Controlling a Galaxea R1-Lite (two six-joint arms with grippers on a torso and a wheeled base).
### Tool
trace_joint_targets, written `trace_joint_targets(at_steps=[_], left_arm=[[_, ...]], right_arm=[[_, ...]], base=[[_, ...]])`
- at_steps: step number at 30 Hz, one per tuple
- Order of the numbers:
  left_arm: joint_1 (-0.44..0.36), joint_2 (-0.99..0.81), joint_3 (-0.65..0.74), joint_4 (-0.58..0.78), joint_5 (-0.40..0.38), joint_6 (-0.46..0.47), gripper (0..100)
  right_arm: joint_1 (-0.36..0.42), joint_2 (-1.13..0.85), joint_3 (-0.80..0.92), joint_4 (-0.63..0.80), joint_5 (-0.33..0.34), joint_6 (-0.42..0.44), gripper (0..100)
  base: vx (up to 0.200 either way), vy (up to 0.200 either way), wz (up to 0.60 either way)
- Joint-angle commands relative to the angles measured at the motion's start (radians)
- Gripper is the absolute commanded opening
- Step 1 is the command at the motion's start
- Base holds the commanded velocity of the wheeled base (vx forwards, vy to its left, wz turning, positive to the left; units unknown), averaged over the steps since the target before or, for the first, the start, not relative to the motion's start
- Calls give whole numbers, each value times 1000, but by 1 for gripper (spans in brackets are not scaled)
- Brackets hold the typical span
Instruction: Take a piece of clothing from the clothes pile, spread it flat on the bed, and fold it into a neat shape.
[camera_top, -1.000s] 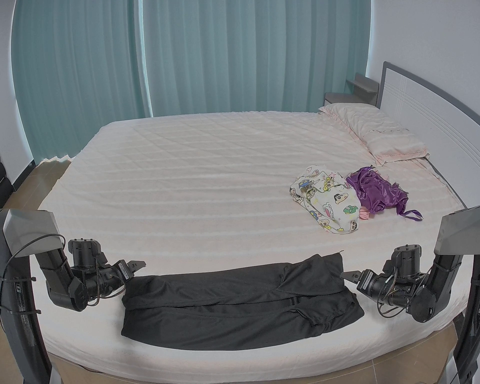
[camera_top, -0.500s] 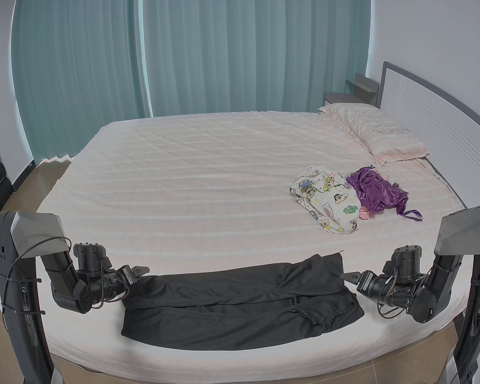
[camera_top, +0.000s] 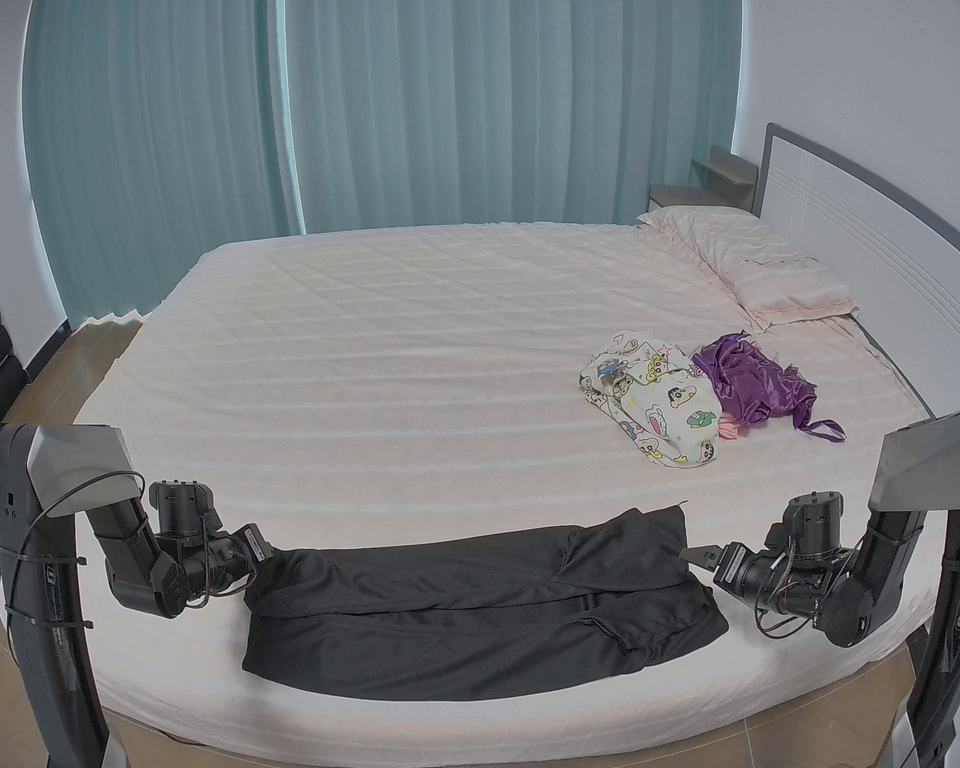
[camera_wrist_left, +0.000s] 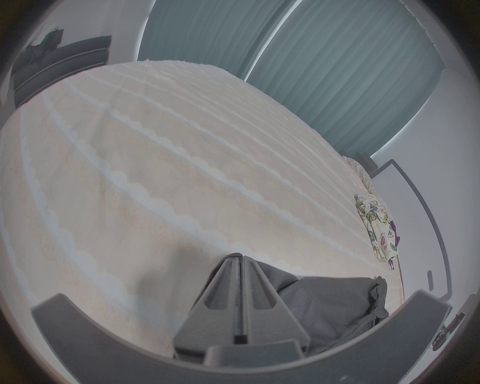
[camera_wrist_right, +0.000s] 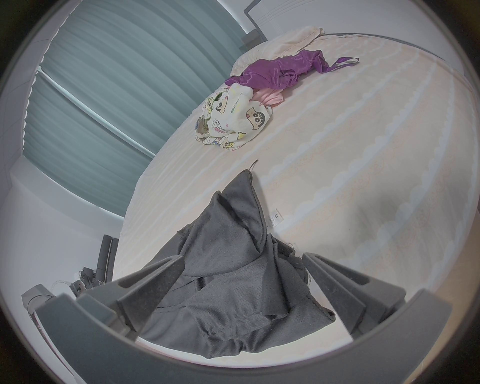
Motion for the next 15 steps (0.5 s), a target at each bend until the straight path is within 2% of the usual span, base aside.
trace_joint_targets(at_steps=[1,15], left_arm=[[2,-8,-9,-8,17,-2,0],[36,-54,-21,-12,29,-59,0]], right_arm=[[1,-2,2,-1,0,0,100],[1,-2,2,-1,0,0,100]], base=[[0,0,0],[0,0,0]])
